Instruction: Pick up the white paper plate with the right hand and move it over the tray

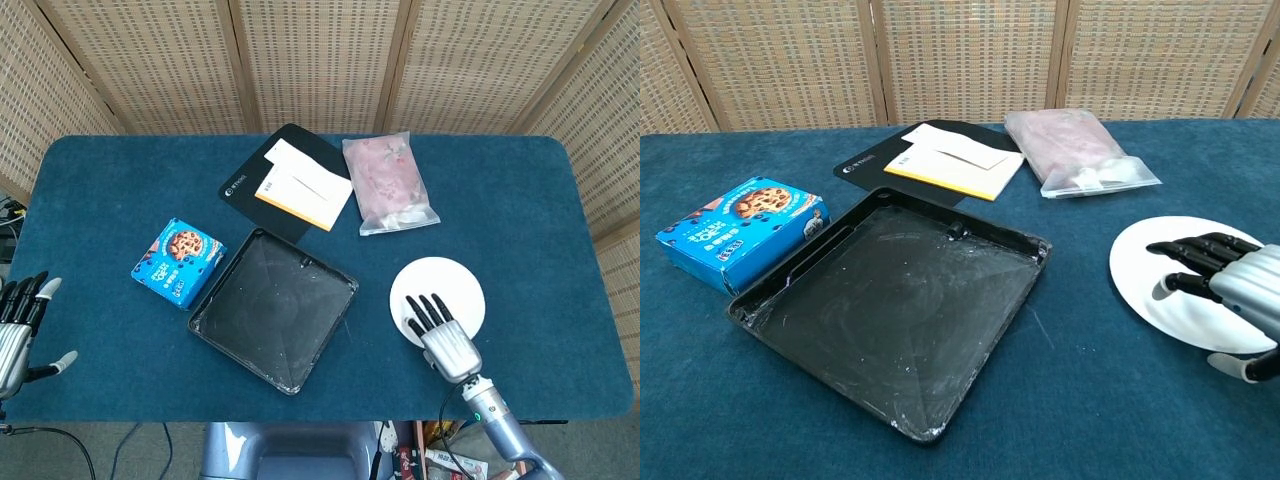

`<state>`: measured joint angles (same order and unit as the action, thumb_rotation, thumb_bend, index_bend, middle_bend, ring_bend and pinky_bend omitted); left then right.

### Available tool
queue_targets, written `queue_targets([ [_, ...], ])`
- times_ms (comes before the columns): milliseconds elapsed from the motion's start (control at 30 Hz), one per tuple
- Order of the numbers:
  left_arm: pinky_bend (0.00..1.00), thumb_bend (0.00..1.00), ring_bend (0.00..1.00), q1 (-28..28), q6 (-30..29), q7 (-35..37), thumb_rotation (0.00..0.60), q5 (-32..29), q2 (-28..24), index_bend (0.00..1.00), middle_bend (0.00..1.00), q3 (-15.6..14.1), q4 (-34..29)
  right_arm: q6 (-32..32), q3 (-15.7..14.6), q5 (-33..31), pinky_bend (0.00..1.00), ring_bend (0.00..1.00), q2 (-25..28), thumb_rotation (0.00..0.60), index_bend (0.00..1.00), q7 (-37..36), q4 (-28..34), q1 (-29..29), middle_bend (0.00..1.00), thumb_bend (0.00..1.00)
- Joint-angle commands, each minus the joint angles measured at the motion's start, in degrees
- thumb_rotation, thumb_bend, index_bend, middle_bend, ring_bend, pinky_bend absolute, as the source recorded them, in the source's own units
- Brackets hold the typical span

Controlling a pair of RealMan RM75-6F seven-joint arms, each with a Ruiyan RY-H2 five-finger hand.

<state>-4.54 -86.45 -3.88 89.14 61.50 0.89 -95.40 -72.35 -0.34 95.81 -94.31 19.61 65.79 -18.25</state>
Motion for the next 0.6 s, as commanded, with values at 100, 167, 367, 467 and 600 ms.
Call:
queue_targets([
  [100, 0.00, 0.00, 0.00, -0.1, 0.3, -0.2, 0.600, -0.2, 0.1, 0.00, 0.00, 0.0, 0.1, -0.5, -0.5, -0.7, 0.07, 0.00, -0.2, 0.600, 0.25, -0.2, 0.1, 0.7, 0.00, 0.29],
  [167, 0.00, 0.00, 0.00, -0.1, 0.3, -0.2, 0.600, -0.1, 0.1, 0.00, 0.00, 0.0, 0.1, -0.9, -0.6, -0.6, 0.07, 0.00, -0.3, 0.600, 0.25, -0.3, -0.1, 0.8, 0.00, 0.29],
  [367, 0.00, 0.00, 0.00, 0.0, 0.1, -0.1, 0.600, 0.0, 0.1, 0.00, 0.00, -0.1, 0.1, -0.9, 0.2, -1.4, 0.08, 0.00, -1.6, 0.600, 0.25, 0.6, -2.5, 0.3, 0.00, 0.30],
  [467, 0.00, 0.00, 0.00, 0.0, 0.0, -0.1, 0.600, 0.0, 0.1, 0.00, 0.00, -0.1, 0.2, -0.1, 0.7, -2.4, 0.09, 0.00, -2.5, 0.600, 0.26, 1.1, -4.1, 0.0, 0.00, 0.36],
  [600, 0.00, 0.00, 0.00, 0.0, 0.2, -0.2, 0.600, -0.2, 0.1, 0.00, 0.00, -0.1, 0.2, -0.7, 1.5, -3.0, 0.10, 0.00, -3.5, 0.600, 0.32, 0.3, -5.8, -0.2, 0.00, 0.55],
])
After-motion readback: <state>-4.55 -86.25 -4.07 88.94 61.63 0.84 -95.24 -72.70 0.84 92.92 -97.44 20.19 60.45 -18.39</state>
